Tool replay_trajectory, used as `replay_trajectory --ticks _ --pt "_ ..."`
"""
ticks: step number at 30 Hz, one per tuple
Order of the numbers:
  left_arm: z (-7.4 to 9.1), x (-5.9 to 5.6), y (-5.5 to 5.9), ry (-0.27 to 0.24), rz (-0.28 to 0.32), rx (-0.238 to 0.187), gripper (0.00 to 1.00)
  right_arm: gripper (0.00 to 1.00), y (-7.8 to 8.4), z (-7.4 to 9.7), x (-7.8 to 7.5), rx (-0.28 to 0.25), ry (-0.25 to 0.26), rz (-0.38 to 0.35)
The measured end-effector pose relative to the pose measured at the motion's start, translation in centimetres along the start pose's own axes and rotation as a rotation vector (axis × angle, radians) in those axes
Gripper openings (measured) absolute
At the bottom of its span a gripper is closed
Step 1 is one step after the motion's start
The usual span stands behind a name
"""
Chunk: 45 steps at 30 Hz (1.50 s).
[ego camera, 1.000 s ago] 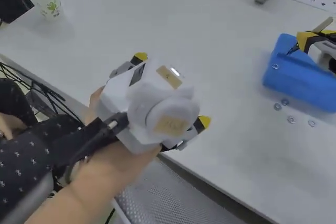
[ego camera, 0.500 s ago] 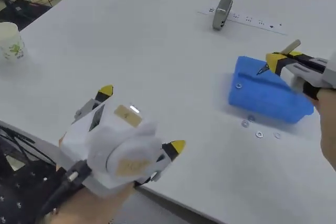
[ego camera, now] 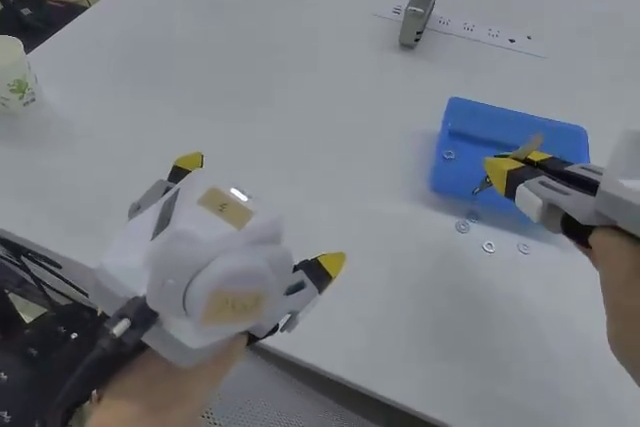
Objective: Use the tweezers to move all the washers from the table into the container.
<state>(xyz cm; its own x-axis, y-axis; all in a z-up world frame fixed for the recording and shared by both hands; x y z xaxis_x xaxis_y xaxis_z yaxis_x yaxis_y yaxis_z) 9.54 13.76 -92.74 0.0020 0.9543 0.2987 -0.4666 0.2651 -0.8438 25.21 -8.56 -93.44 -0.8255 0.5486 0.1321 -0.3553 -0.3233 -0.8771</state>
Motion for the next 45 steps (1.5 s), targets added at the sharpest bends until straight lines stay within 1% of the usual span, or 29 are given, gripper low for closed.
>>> replay_trajectory --ticks 6,9,11,15,25,30,33,34,35,36,38,40,45 --pt "0.2 0.2 -0.1 -0.011 0.012 -0.014 0.97 0.03 0.9 -0.2 0.3 0.037 0.002 -0.001" --pt "0.3 0.2 -0.2 -0.013 0.015 -0.023 0.97 0.03 1.4 -0.3 0.3 0.071 0.007 0.017" --pt "0.3 0.2 -0.2 -0.011 0.015 -0.022 0.97 0.03 1.7 -0.4 0.2 0.086 0.007 0.012" --pt "0.2 0.1 -0.1 -0.004 0.006 -0.014 0.97 0.03 2.0 -0.4 0.0 0.084 0.011 -0.009" --pt "0.0 0.1 -0.1 -0.005 -0.003 0.0 0.97 0.03 2.3 -0.9 -0.7 0.078 0.029 -0.013" --pt "0.0 0.1 0.0 -0.005 -0.005 0.005 0.96 0.03 2.6 -0.9 -0.8 0.063 0.036 -0.059" --pt "0.0 0.1 0.0 -0.009 -0.009 0.011 0.96 0.03 2.7 -0.9 -0.8 0.064 0.067 -0.02" --pt "0.1 0.2 -0.1 -0.016 -0.006 0.004 0.96 0.03 2.7 -1.0 -0.8 0.063 0.064 -0.027" --pt "0.1 0.2 -0.1 -0.021 -0.004 0.001 0.95 0.03 2.7 -1.1 -0.8 0.052 0.063 -0.041" --pt "0.1 0.3 -0.1 -0.026 -0.001 0.003 0.95 0.03 2.7 -1.1 -0.8 0.056 0.065 -0.046" --pt "0.1 0.3 0.0 -0.029 0.002 0.006 0.95 0.03 2.7 -1.1 -0.9 0.051 0.068 -0.048" --pt "0.1 0.3 0.0 -0.03 0.001 0.007 0.95 0.03 2.6 -1.2 -0.9 0.05 0.063 -0.056" --pt "0.0 0.3 0.0 -0.029 -0.004 0.012 0.95 0.03 2.5 -1.5 -0.6 0.051 0.05 -0.05"
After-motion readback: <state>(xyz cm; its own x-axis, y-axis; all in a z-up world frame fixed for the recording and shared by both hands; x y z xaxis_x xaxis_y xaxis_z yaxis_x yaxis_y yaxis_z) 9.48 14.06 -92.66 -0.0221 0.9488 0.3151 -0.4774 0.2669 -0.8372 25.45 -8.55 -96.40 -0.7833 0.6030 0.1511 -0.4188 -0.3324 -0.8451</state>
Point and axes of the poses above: the centre of the closed fingertips' face, and the gripper's own axes: z roughly backward along the fingers, x roughly to its left, y roughly out of its underside, the point moved 10 cm from there along z, roughly backward along the fingers, and after that the axes turned 6 degrees about -y, right-handed, at the moved point
